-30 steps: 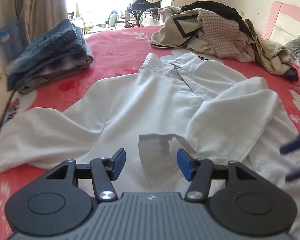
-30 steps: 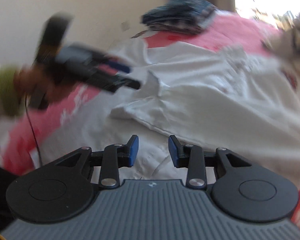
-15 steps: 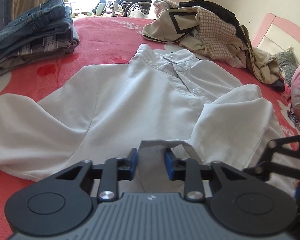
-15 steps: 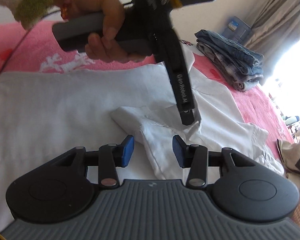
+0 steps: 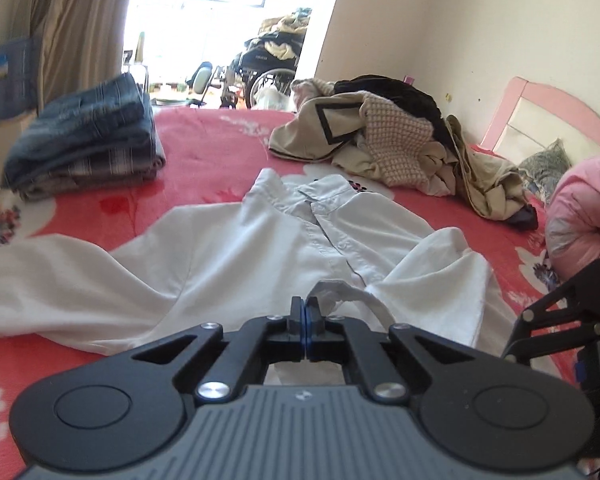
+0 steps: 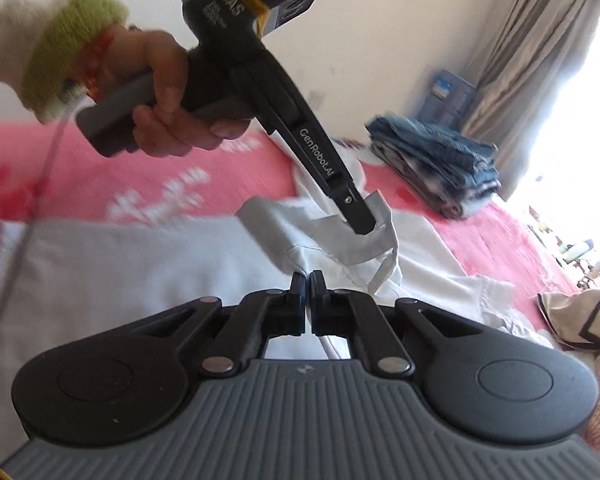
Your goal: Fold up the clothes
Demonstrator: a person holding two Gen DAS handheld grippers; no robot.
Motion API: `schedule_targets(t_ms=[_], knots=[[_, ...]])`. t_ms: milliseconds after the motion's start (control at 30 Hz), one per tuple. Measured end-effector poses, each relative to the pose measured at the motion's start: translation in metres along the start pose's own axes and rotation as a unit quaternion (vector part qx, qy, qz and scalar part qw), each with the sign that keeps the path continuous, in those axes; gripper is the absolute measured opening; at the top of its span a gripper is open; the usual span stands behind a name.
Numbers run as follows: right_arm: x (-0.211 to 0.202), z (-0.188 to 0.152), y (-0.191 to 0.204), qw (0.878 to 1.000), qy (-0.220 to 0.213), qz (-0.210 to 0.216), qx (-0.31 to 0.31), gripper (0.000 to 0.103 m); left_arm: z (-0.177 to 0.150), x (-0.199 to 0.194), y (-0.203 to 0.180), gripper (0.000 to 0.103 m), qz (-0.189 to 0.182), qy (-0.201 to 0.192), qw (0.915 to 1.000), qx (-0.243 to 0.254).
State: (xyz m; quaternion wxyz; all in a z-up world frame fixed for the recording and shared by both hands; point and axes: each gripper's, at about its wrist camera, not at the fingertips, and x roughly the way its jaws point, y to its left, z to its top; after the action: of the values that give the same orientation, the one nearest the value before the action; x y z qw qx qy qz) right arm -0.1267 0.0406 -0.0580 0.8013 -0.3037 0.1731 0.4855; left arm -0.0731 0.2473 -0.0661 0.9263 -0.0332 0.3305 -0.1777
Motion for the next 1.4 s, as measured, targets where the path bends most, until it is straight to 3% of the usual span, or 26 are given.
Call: schedule_targets(t_ms=[100,233,333,433,467,500,567,633,733,800,867,967,1067,1133,1200,1267,1333,1400], knots=[[-0.015,-0.001,0.014,1.0,-0.007,0.028,0.001,0.001,-0.012,-0.016,-0.01,0.001,0.022,0.014,0.9989,0.039],[-0.008,-0.006,0.03,0.997,0.01,0.067,0.022,0.001,-0.04,-0.011,-0.011,0.001,0.047,0.061,0.9952,0.06],[0.013,-0.016,0.039,0.989,0.071,0.122,0.053,0.004,-0.059,0.003,-0.008,0.003,0.063,0.114,0.9898,0.057],[0.016,-0.023,0.054,0.985,0.098,0.135,0.038,0.006,-0.068,-0.005,-0.001,0.016,0.056,0.127,0.9898,0.036],[0.012,-0.023,0.054,0.984,0.099,0.139,0.045,0.011,-0.069,-0.01,0.002,0.025,0.051,0.126,0.9902,0.029],[0.006,-0.024,0.05,0.982,0.098,0.145,0.068,0.014,-0.07,-0.015,0.004,0.033,0.047,0.126,0.9906,0.021],[-0.006,-0.027,0.041,0.977,0.096,0.156,0.113,0.031,-0.069,-0.027,0.013,0.04,0.039,0.128,0.991,-0.002],[-0.017,-0.035,0.025,0.967,0.104,0.157,0.174,0.032,-0.065,-0.038,0.022,0.04,0.037,0.123,0.9914,-0.026],[-0.039,-0.06,-0.011,0.937,0.115,0.138,0.298,0.032,-0.047,-0.048,0.032,0.04,0.03,0.104,0.992,-0.065],[-0.058,-0.083,-0.038,0.91,0.115,0.111,0.383,0.032,-0.025,-0.047,0.029,0.04,0.017,0.092,0.9932,-0.07],[-0.079,-0.104,-0.066,0.889,0.102,0.054,0.442,0.032,0.007,-0.038,0.011,0.04,-0.001,0.087,0.9956,-0.034],[-0.11,-0.139,-0.105,0.848,0.066,-0.036,0.525,0.032,0.061,-0.009,-0.028,0.047,-0.037,0.091,0.9946,0.033],[-0.135,-0.175,-0.134,0.798,0.022,-0.106,0.593,0.035,0.107,0.041,-0.073,0.054,-0.07,0.118,0.9858,0.097],[-0.139,-0.193,-0.148,0.773,0.017,-0.128,0.621,0.038,0.128,0.083,-0.104,0.054,-0.077,0.153,0.9757,0.136],[-0.14,-0.215,-0.162,0.741,0.012,-0.133,0.659,0.04,0.135,0.121,-0.145,0.054,-0.076,0.185,0.9661,0.163],[-0.137,-0.228,-0.172,0.722,0.02,-0.147,0.676,0.041,0.136,0.156,-0.172,0.054,-0.078,0.198,0.9587,0.189],[-0.134,-0.23,-0.176,0.74,0.006,-0.143,0.657,0.041,0.13,0.183,-0.192,0.054,-0.092,0.207,0.9518,0.207],[-0.132,-0.225,-0.179,0.773,0.003,-0.132,0.62,0.041,0.121,0.202,-0.206,0.054,-0.1,0.21,0.9472,0.22]])
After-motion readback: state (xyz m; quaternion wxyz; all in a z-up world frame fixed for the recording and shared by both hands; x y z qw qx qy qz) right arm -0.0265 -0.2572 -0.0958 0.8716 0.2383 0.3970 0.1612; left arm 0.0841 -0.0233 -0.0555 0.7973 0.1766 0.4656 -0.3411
